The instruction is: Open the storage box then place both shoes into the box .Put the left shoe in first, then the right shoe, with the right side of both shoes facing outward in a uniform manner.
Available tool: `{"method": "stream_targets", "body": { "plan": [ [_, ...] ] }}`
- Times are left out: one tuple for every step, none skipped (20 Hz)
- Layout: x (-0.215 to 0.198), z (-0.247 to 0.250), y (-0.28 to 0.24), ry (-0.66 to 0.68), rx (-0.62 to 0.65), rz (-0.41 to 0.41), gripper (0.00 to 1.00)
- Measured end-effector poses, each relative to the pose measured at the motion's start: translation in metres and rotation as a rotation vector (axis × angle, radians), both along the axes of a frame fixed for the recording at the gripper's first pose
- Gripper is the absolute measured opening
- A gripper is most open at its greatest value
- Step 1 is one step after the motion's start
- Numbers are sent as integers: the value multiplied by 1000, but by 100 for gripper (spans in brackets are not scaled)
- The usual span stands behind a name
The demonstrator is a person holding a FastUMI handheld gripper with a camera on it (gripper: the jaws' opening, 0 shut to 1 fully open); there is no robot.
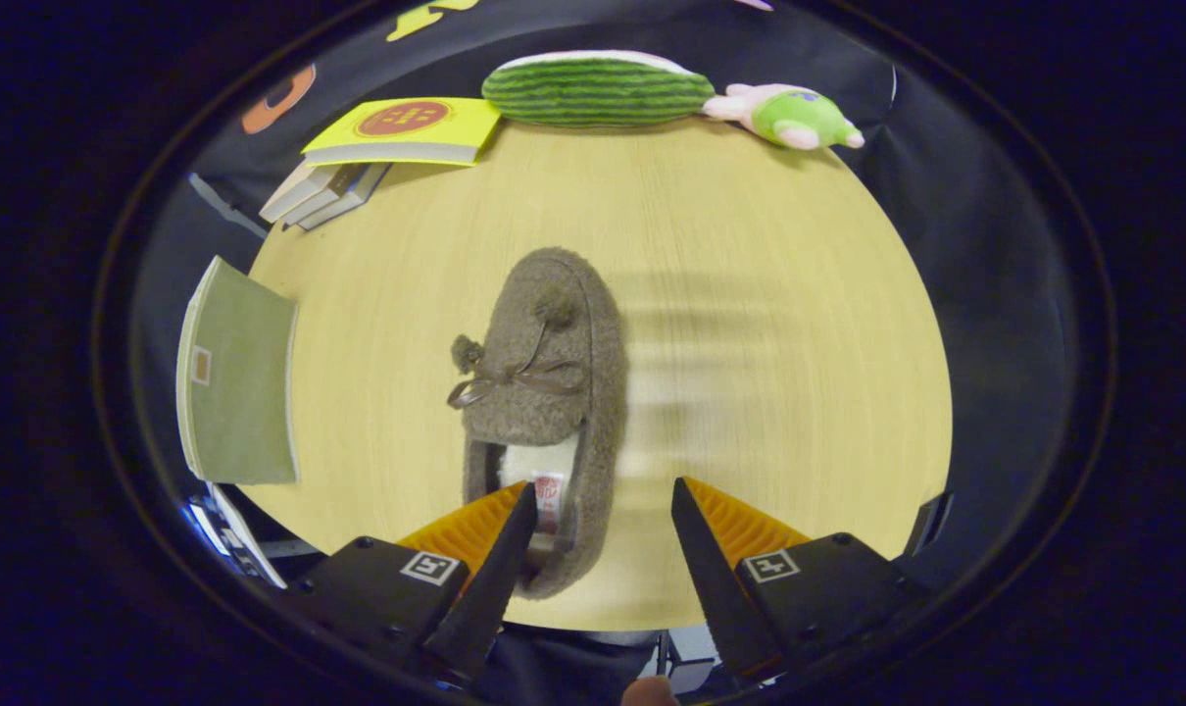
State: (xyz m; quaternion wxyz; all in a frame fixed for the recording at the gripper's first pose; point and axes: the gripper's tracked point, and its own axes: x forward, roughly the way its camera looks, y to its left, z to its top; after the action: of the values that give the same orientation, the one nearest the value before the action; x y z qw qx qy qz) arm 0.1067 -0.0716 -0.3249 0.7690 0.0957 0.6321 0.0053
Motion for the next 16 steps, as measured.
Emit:
{"method": "stream_targets", "body": {
  "plan": [
    [1,-5,2,15,16,-4,89],
    [0,-8,6,28,37,-5,87],
    [0,-12,10,39,57,-3,82],
    [1,-14,13,43,78,-4,79],
    [2,-16,16,48,92,-7,69],
    [2,-19,18,56,98,-10,58],
    [2,-22,17,57,92,-10,50],
    [3,-22,17,57,92,-9,43],
    [3,-23,15,49,82,-12,39],
    [3,-22,12,42,73,-16,35],
    [4,-22,11,31,72,-33,19],
    [5,-20,14,29,91,-45,11],
    [3,-19,19,36,121,-60,6],
    [1,-17,26,41,152,-84,6],
    [-1,-13,35,45,183,-94,6],
    [-2,-9,43,43,211,-104,6]
  ]
}}
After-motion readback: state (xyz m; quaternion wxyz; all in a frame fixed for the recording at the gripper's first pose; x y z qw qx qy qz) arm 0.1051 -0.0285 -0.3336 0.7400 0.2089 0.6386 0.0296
